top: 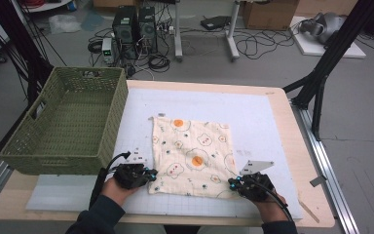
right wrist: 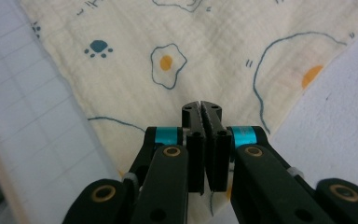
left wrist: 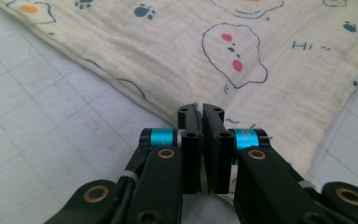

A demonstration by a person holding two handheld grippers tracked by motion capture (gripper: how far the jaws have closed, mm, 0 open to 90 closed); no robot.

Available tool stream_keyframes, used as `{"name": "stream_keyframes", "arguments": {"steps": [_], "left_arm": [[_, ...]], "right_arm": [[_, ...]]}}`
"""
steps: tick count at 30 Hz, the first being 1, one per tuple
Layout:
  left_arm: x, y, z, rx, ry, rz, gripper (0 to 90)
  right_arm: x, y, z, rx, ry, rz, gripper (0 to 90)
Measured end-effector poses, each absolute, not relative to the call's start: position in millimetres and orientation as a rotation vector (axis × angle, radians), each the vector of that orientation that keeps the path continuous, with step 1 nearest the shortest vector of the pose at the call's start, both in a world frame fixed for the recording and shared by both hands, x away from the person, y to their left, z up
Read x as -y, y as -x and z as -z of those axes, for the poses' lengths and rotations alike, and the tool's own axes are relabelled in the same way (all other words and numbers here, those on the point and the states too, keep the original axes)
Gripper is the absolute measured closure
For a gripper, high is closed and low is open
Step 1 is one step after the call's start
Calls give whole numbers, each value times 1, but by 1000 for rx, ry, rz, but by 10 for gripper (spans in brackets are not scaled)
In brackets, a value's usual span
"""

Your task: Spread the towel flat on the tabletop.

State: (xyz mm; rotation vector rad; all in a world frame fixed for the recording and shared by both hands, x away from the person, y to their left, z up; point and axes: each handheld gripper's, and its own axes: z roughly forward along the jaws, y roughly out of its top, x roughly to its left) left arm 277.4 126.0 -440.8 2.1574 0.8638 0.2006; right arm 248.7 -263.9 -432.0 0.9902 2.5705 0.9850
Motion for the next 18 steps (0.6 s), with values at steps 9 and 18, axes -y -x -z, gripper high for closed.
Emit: {"name": "stream_keyframes", "arguments": {"steps": [9,18], "left_arm": [[-136,-290,434,-835,-1936,-297,493],[-138,-305,429,-905,-1793,-355,416]], "right_arm": [[270,-276,412,-2307,-986,-1128,518],[240,-380,432,-2188,-1127,-999,340]]}}
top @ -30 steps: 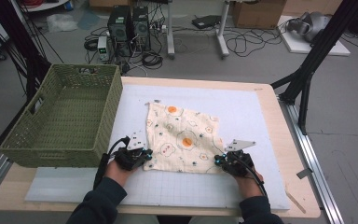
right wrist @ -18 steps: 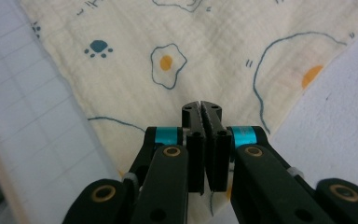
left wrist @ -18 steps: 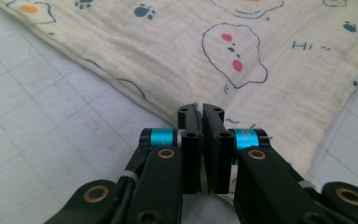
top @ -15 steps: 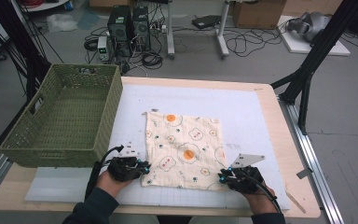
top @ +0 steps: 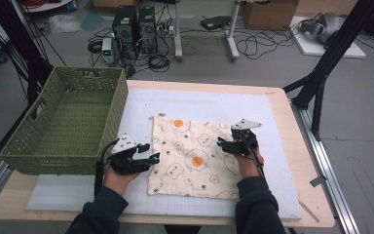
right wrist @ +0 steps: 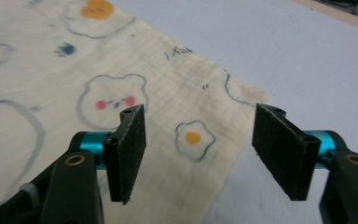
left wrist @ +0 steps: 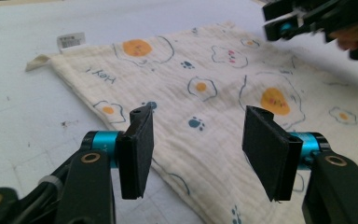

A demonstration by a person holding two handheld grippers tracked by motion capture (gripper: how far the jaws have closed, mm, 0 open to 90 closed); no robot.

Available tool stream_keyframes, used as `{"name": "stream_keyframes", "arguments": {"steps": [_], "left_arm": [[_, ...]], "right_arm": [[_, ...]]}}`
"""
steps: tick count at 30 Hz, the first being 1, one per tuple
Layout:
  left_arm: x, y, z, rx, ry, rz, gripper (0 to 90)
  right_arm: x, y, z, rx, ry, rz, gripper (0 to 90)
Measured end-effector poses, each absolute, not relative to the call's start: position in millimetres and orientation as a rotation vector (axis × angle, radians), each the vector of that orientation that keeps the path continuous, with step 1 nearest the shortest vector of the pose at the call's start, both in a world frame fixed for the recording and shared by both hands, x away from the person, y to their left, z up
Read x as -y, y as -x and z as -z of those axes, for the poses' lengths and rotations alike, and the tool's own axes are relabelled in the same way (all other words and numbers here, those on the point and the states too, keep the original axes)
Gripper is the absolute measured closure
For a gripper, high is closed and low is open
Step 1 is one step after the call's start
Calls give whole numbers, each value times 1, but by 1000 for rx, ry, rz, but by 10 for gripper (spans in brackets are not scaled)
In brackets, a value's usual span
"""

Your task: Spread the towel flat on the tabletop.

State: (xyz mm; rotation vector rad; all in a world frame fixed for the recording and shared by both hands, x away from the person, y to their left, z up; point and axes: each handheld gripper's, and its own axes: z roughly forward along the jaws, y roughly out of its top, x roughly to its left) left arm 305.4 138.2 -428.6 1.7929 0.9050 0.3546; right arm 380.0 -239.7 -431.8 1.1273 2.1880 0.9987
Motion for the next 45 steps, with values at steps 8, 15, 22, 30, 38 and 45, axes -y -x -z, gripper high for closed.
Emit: {"name": "stream_keyframes", "arguments": {"steps": [8,15,22,30,38,45], "left_arm": [[-139,-306,430,-926,-1808,-387,387],[-141,-310,431,-941,-1802,-419,403],[-133,-339,422,-972,-1773,-469,400],[-116,-381,425,-1044,-1786,-499,402],[-101,-416,437,-1133,-1815,-462,339],[-90,-445,442,-1212,-1902,-482,441]], "right_arm": [[232,-413,445,-2251,-1211,-942,754],[236,-409,442,-2161,-1223,-756,777],[260,-389,418,-2073,-1228,-999,583],[296,-348,406,-2082,-1178,-1074,492],[304,-324,417,-2157,-1111,-1080,376],[304,-325,421,-2185,-1120,-1113,360]]}}
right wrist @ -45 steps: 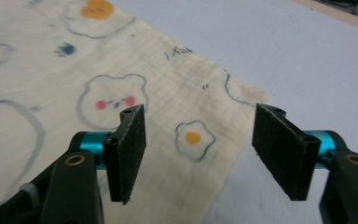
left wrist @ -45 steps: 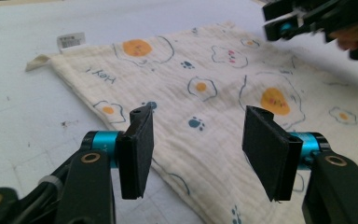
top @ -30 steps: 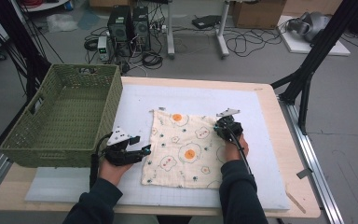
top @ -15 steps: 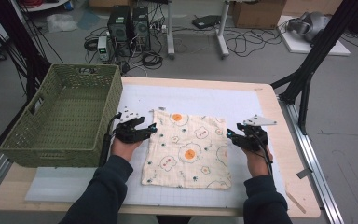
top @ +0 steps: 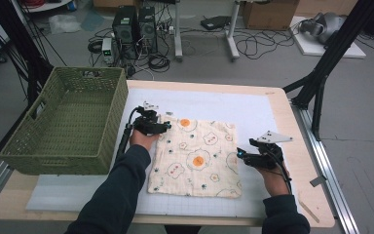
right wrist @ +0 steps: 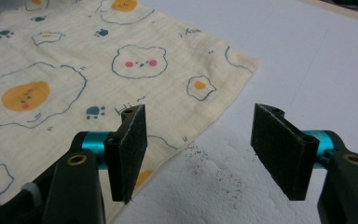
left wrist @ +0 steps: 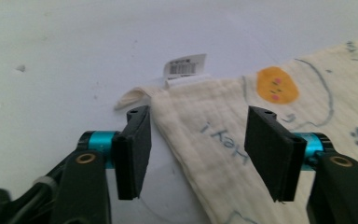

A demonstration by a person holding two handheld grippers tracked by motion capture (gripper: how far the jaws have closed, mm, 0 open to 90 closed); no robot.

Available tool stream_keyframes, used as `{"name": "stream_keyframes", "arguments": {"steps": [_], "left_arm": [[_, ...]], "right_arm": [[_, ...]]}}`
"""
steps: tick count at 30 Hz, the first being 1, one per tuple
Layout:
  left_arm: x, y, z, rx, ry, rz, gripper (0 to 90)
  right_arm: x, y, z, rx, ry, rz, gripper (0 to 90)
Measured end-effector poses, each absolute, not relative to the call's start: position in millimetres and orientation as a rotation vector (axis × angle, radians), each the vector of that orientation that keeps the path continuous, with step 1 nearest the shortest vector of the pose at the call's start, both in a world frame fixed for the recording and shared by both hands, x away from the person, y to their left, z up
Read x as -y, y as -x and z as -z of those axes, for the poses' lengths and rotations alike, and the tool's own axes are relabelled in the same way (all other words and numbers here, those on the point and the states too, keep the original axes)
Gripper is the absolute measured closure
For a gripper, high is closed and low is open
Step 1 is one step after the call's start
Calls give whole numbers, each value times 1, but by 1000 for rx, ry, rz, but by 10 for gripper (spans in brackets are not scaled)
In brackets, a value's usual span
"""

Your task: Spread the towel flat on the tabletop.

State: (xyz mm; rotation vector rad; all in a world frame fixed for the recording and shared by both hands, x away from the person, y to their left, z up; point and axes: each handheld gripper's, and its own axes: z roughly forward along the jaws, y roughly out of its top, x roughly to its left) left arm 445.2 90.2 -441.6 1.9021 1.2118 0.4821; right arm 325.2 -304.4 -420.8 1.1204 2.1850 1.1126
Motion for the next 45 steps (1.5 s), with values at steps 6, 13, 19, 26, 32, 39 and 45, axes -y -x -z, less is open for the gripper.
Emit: {"name": "stream_keyframes", "arguments": {"steps": [6,13,19,26,32,39,45], "left_arm": [[-92,-451,448,-1229,-1933,-520,566],[-88,-448,447,-1161,-2012,-596,871],[-99,-450,447,-1225,-1965,-613,861],[-105,-446,450,-1258,-1899,-517,605],[-103,-441,450,-1191,-1953,-548,874],[-108,-438,448,-1255,-1919,-626,876],[-116,-436,440,-1287,-1839,-554,562]], "right_arm": [[305,-326,422,-2179,-1131,-1106,362],[308,-328,423,-2155,-1155,-1107,371],[303,-351,425,-2136,-1202,-1049,406],[283,-407,436,-2171,-1312,-1007,494],[270,-432,445,-2215,-1345,-983,820],[256,-443,441,-2188,-1240,-887,873],[255,-443,437,-2134,-1267,-922,676]]}}
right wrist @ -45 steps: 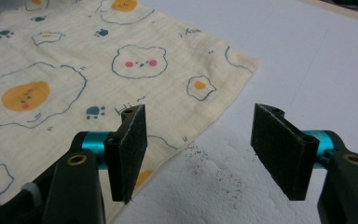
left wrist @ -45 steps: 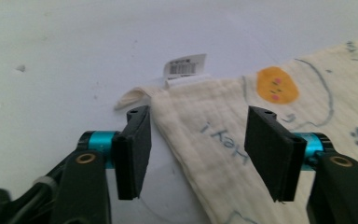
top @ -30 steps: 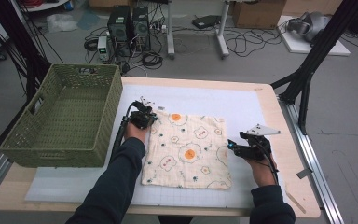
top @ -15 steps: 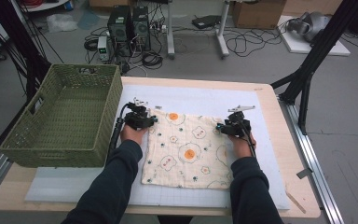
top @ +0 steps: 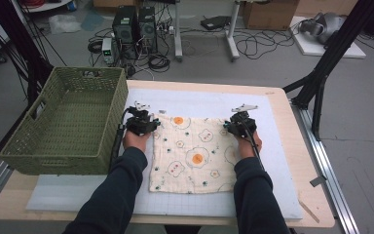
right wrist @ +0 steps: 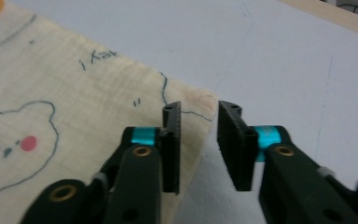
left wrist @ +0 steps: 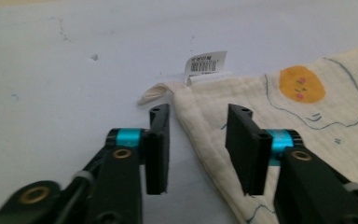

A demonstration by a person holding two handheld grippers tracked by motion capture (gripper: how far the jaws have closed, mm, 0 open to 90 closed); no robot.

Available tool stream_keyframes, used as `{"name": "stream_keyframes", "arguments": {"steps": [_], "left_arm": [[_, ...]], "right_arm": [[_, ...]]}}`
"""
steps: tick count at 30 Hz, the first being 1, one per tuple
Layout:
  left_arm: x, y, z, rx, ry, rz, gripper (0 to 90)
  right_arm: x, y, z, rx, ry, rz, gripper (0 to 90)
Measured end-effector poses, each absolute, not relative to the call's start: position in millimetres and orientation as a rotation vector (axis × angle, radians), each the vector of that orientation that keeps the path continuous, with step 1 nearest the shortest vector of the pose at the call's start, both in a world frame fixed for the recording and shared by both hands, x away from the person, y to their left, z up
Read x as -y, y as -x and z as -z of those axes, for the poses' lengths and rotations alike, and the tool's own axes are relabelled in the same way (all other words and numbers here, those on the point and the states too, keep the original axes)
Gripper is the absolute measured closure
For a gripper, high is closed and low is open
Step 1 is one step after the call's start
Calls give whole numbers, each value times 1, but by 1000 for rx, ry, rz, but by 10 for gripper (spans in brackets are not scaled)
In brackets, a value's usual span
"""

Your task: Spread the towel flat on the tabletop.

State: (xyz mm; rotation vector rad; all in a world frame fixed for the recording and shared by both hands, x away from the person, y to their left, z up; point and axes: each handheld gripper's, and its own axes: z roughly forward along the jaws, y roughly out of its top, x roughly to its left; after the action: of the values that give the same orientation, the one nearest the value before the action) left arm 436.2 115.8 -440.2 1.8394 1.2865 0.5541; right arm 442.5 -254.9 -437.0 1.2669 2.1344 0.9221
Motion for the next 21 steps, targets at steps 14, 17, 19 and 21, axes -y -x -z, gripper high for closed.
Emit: {"name": "stream_keyframes", "arguments": {"steps": [14,17,19,21], "left_arm": [[-120,-397,441,-1161,-1906,-391,515],[-121,-387,441,-1151,-1900,-418,519],[-120,-384,444,-1139,-1939,-418,520],[-119,-381,449,-1136,-1962,-409,526]], "right_arm": [[290,-375,422,-2214,-1201,-1067,652],[292,-360,427,-2252,-1202,-1071,656],[291,-350,431,-2259,-1173,-1087,662],[288,-344,435,-2290,-1169,-1085,661]]}}
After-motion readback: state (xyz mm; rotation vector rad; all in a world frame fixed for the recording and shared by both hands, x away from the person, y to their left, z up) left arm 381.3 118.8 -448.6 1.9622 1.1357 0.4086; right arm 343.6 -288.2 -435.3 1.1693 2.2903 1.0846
